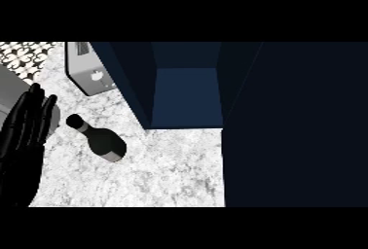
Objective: Pick up the wine, place it into the cabinet and close the cabinet
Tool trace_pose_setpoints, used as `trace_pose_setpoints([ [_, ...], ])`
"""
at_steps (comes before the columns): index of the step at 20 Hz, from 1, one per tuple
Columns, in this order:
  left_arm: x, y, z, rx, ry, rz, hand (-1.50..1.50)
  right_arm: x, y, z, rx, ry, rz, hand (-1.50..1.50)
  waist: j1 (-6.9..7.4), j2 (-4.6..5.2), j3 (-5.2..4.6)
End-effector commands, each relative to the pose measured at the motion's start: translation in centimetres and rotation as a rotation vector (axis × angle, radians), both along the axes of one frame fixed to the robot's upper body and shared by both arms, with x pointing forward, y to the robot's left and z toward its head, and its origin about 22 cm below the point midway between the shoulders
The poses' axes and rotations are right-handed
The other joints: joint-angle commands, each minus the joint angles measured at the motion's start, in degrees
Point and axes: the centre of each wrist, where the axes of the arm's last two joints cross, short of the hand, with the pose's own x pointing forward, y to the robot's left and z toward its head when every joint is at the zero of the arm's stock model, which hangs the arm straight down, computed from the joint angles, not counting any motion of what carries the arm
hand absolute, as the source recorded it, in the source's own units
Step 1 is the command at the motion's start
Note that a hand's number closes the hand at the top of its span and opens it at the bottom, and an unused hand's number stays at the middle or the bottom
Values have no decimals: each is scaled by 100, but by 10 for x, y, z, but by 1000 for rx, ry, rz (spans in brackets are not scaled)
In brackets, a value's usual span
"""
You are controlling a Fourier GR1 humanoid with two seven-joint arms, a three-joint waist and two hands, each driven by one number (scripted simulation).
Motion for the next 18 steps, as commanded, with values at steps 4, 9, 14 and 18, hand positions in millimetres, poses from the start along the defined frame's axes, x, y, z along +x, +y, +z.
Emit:
trace_pose_setpoints([
  [4,54,9,-4,-11,-52,-42,-150,-17,-9,6,0,-23,-39,-150,88,130,73],
  [9,74,-6,-1,-364,171,-144,-150,-37,12,-9,42,195,217,-150,-31,142,69],
  [14,94,-3,30,-391,208,-162,-150,-56,4,5,38,203,219,-150,74,121,75],
  [18,104,-18,24,-384,195,-153,-150,-62,5,8,48,205,213,-150,96,124,75],
])
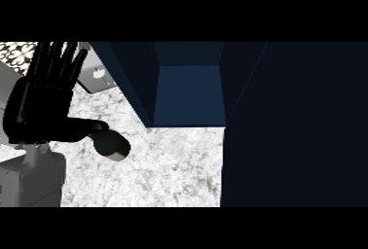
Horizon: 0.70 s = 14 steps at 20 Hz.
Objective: Pick up the wine, place it into the cabinet and close the cabinet
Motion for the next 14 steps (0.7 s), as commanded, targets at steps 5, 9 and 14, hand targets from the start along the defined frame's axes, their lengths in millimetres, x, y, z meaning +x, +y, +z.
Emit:
trace_pose_setpoints([
  [5,-4,-15,6,-7,1,13,-150,4,-18,8,-3,20,6,-150,44,1,2],
  [9,-20,7,11,-13,23,14,-150,-13,-10,17,7,37,-8,-150,53,-6,2],
  [14,-6,-10,3,-3,16,11,-150,-6,-1,33,-10,21,26,-150,48,2,0],
])
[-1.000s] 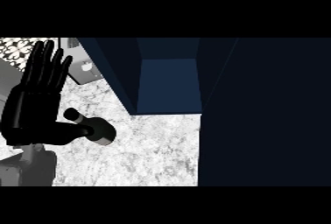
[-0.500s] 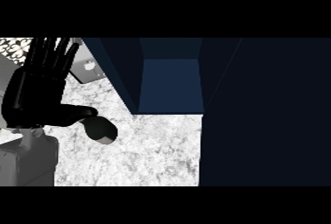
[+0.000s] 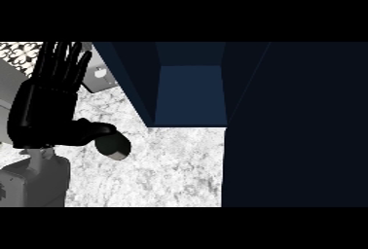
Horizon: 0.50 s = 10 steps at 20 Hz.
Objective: Pick up the wine, place it into the cabinet and close the cabinet
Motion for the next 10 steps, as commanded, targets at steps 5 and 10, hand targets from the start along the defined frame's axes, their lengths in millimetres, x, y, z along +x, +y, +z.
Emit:
trace_pose_setpoints([
  [5,-8,0,4,18,8,33,-150,-13,-5,4,2,15,26,-150,-5,-3,0],
  [10,-25,12,5,32,41,41,-150,-6,1,21,4,-2,3,-150,16,-3,-1],
])
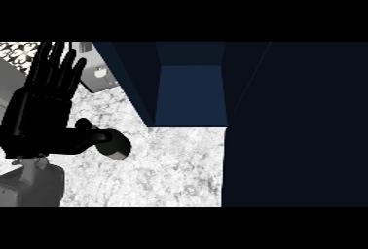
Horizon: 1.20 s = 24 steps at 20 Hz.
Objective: Pick up the wine, place it into the cabinet and close the cabinet
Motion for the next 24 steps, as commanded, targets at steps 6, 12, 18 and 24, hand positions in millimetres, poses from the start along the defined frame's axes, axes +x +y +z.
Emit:
trace_pose_setpoints([
  [6,-12,27,-1,26,39,57,-150,-19,2,19,-2,-7,6,-150,-7,-3,0],
  [12,-26,33,-21,54,66,95,-150,3,3,9,0,-15,8,-150,10,0,0],
  [18,-10,50,-44,75,81,125,-150,7,19,2,-1,-7,17,-150,3,3,0],
  [24,-27,78,-81,64,143,123,-150,-6,2,3,2,-21,13,-150,-5,1,0],
])
